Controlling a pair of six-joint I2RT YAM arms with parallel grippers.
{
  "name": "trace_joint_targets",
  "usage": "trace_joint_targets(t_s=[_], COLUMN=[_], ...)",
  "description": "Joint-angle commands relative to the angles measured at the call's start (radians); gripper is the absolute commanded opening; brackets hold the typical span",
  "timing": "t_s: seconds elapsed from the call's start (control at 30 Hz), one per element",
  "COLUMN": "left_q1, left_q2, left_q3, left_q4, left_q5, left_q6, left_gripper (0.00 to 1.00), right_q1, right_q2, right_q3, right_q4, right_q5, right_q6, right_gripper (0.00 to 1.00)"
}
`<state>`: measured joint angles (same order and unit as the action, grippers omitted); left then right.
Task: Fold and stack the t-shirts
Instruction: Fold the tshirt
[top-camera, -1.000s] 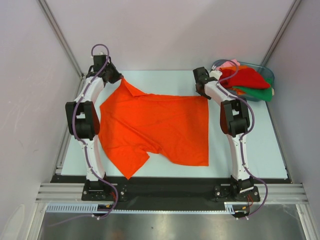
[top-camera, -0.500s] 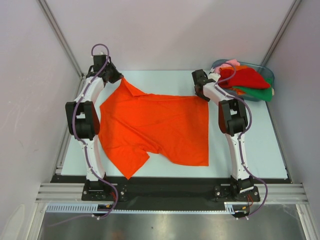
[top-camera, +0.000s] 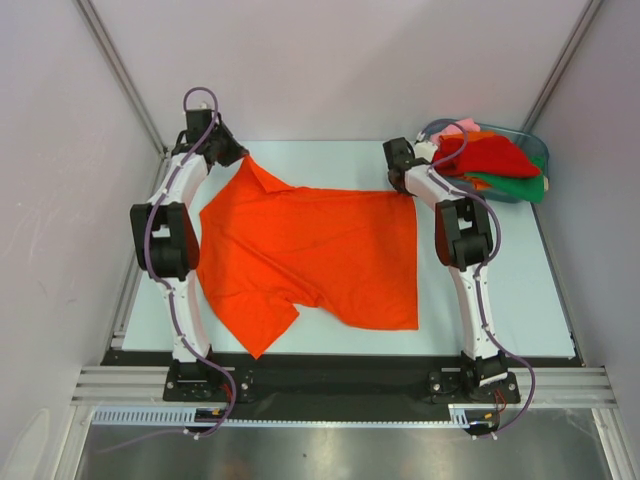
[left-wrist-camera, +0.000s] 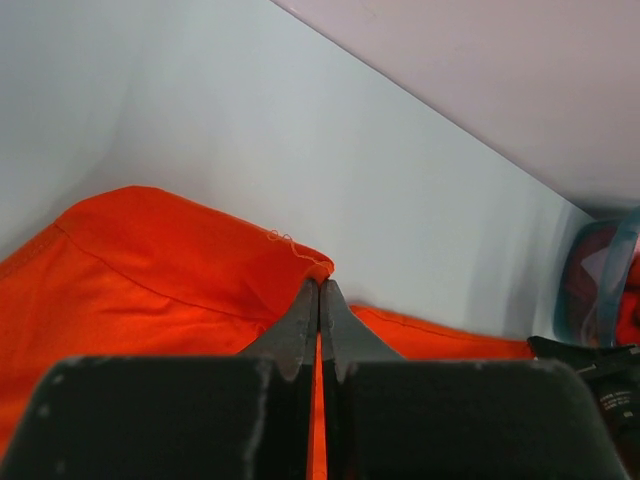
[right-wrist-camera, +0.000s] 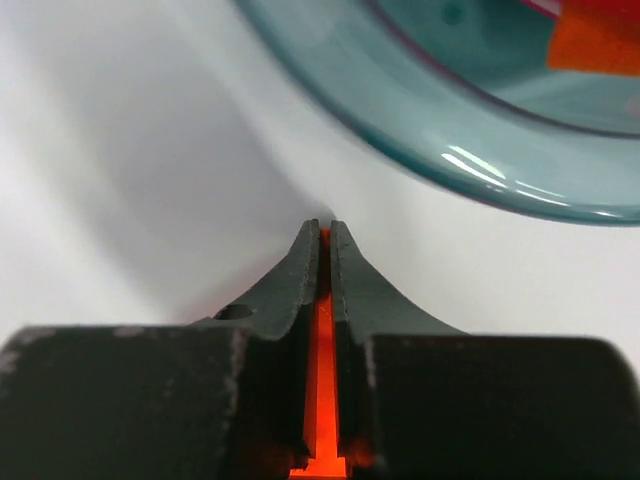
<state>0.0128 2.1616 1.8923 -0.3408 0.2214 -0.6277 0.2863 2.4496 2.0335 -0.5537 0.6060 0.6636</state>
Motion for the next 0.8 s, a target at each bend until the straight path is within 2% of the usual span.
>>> trace_joint_targets(t_s=[0.0,0.23,0.77], left_q1=[0.018,0.035,0.102], left_q2=[-0.106,-0.224,-0.5], left_q3=[0.013,-0.091,-0.479], left_q4=[0.0,-0.014,0.031], left_q5=[0.038,0.079,0.093], left_q6=[0.006,0.005,0.022], left_gripper=[0.0,0.01,0.0], right_q1=[0.013,0.019,0.025], right_q2=[-0.055,-0.145,-0.389], right_q3=[-0.044,-0.177,-0.453], right_q4=[0.133,0.325,0.471], right_q5=[0.034,0.012,-0.124], right_q6=[-0.16,-0.381,-0.45], right_gripper=[0.0,0.0,0.0])
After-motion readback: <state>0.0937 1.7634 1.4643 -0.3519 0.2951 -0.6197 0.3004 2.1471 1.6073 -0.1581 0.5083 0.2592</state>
